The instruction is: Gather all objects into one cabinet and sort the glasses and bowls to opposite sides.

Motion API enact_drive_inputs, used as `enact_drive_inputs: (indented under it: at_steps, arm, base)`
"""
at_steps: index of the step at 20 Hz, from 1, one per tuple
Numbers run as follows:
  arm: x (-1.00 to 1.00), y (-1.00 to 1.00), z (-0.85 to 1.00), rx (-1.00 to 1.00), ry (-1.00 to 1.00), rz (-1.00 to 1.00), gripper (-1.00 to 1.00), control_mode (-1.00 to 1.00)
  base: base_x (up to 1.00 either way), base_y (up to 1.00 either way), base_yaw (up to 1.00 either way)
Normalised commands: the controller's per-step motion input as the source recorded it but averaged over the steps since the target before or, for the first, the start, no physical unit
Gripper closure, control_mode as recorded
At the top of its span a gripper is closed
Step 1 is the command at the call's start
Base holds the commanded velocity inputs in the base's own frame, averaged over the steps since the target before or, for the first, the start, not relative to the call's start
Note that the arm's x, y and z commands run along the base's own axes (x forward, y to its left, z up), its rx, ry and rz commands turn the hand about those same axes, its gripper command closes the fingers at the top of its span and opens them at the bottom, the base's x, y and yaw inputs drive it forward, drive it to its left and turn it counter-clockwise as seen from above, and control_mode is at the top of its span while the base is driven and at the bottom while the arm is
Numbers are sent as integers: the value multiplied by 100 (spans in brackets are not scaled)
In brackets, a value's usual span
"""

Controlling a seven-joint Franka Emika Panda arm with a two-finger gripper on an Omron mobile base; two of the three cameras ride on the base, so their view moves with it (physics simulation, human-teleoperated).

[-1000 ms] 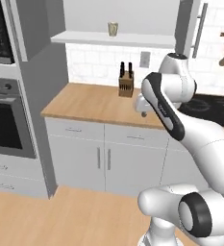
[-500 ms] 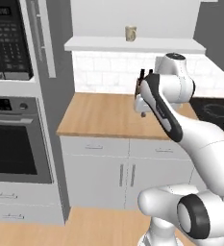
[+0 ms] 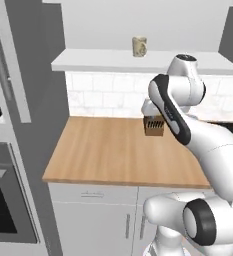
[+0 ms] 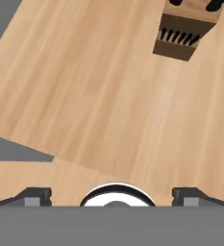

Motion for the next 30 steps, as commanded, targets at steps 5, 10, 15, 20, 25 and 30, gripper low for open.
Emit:
enact_drive_inputs:
  at_steps: [5,10,15,20,25,30]
  arm:
    - [0,0,0,0,0,0,-100,100]
    - [0,0,0,0,0,0,-100,100]
    - [0,0,0,0,0,0,-100,100]
    - [0,0,0,0,0,0,-100,100]
    - [4,0,23,0,-40,18,-100,-100]
    - [42,0,50,0,-51,26,-100,-100]
  base:
    - [100,2,-1]
    - [87,17,-10]
    - [62,21,-14]
    - [0,0,0]
    - [0,0,0]
    - [0,0,0]
